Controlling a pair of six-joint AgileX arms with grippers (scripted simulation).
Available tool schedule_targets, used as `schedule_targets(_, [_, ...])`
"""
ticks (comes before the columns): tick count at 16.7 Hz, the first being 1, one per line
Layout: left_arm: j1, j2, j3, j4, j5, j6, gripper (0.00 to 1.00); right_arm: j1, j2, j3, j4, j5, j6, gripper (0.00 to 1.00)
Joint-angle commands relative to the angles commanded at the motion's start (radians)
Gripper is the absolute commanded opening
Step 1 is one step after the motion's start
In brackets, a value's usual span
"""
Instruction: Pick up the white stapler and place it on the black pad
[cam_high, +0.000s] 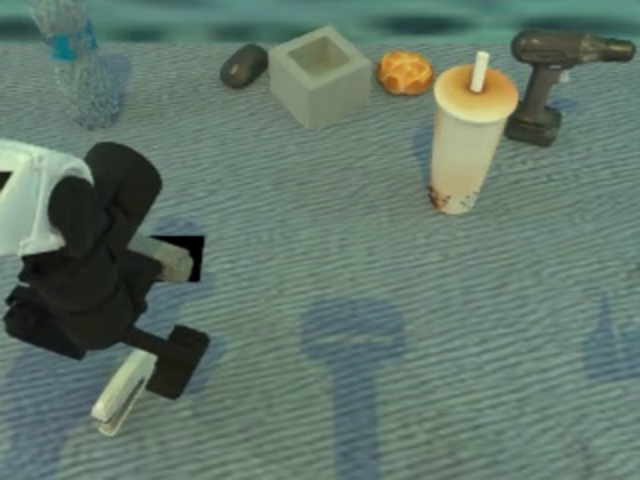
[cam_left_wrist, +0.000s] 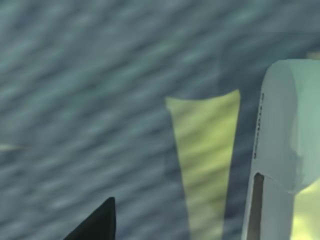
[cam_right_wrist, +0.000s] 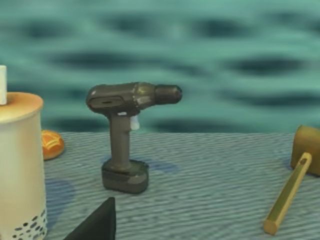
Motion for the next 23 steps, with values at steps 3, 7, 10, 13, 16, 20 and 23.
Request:
schedule_targets(3, [0.0, 0.029, -0.041, 0.066, 0.0, 0.001, 1.0, 0.0, 0.0, 0.0, 0.0, 0.0, 0.0, 1.0])
schedule_targets(7, [0.0, 0.03, -0.042, 0.067, 0.0, 0.001, 1.0, 0.0, 0.0, 0.0, 0.0, 0.0, 0.0, 1.0])
schedule_targets(10, [0.0, 0.03, -0.042, 0.067, 0.0, 0.001, 0.77, 0.0, 0.0, 0.0, 0.0, 0.0, 0.0, 1.0])
schedule_targets(13, [0.0, 0.03, -0.042, 0.067, 0.0, 0.001, 0.55, 0.0, 0.0, 0.0, 0.0, 0.0, 0.0, 1.0])
schedule_targets(16, [0.0, 0.03, -0.042, 0.067, 0.0, 0.001, 0.32, 0.0, 0.0, 0.0, 0.0, 0.0, 0.0, 1.0])
schedule_targets(20, [0.0, 0.03, -0.042, 0.067, 0.0, 0.001, 0.02, 0.0, 0.0, 0.0, 0.0, 0.0, 0.0, 1.0])
schedule_targets(23, [0.0, 0.03, -0.042, 0.067, 0.0, 0.001, 0.0, 0.0, 0.0, 0.0, 0.0, 0.0, 0.0, 1.0])
